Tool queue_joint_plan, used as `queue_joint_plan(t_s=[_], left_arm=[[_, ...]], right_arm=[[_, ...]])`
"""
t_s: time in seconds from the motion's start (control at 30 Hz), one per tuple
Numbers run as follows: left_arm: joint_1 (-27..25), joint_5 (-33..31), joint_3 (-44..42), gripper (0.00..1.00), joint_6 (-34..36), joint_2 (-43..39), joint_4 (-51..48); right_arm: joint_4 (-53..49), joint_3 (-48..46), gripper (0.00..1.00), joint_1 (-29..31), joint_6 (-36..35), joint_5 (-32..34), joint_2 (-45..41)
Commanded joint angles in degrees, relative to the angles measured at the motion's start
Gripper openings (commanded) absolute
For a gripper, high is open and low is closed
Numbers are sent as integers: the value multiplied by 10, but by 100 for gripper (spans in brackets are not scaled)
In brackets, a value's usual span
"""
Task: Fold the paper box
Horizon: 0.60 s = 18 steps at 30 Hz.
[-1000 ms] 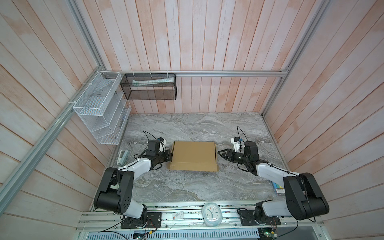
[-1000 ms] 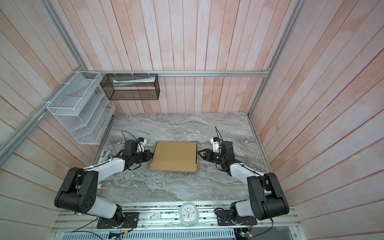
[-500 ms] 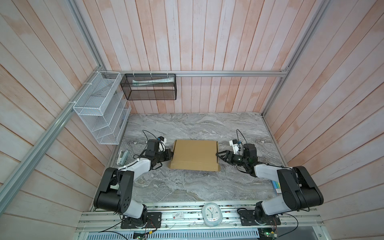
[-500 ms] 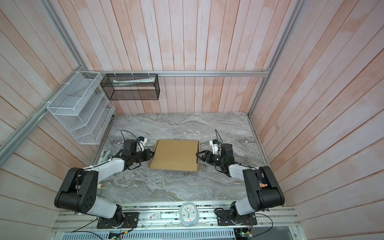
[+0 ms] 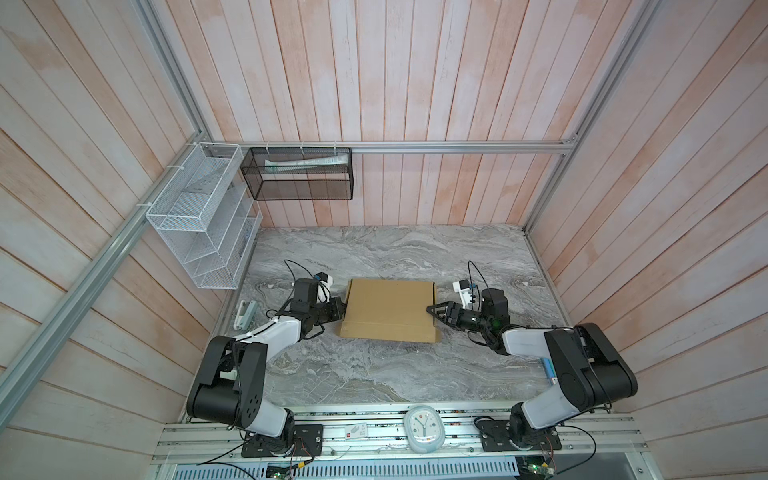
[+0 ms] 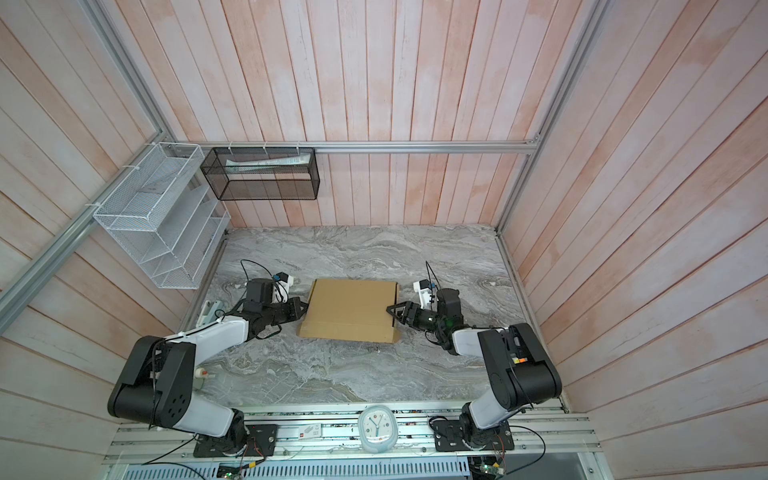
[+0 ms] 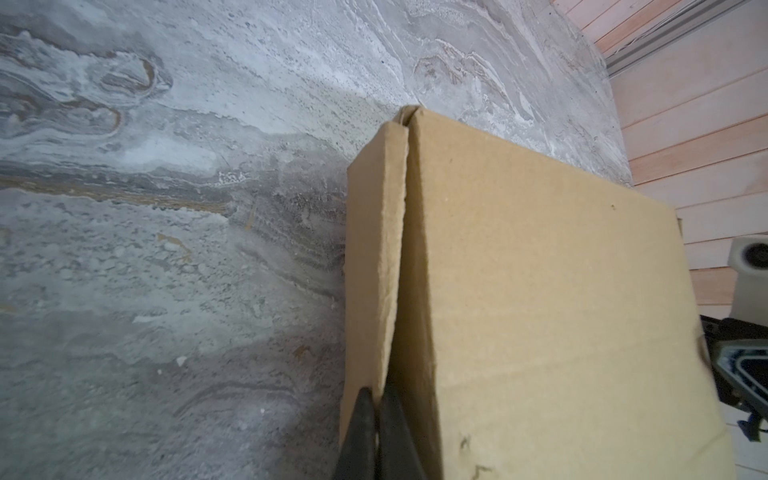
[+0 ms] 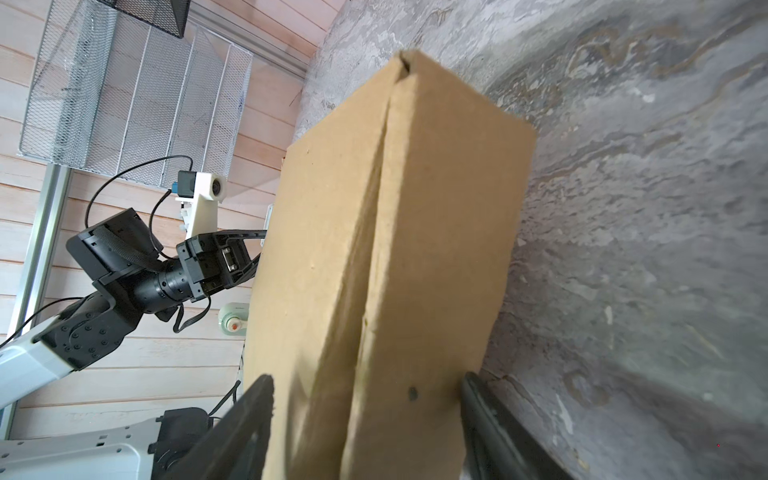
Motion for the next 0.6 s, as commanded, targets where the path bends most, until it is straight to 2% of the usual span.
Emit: queue_joint_plan(t_s=[0.0, 0.57], left_arm=[[0, 16, -4, 0, -6, -14, 16], [1, 17, -5, 0, -9, -28, 12]], right_arm=[[37, 9, 71, 11, 16, -9, 13], [11, 16, 71, 22, 5, 23, 10]])
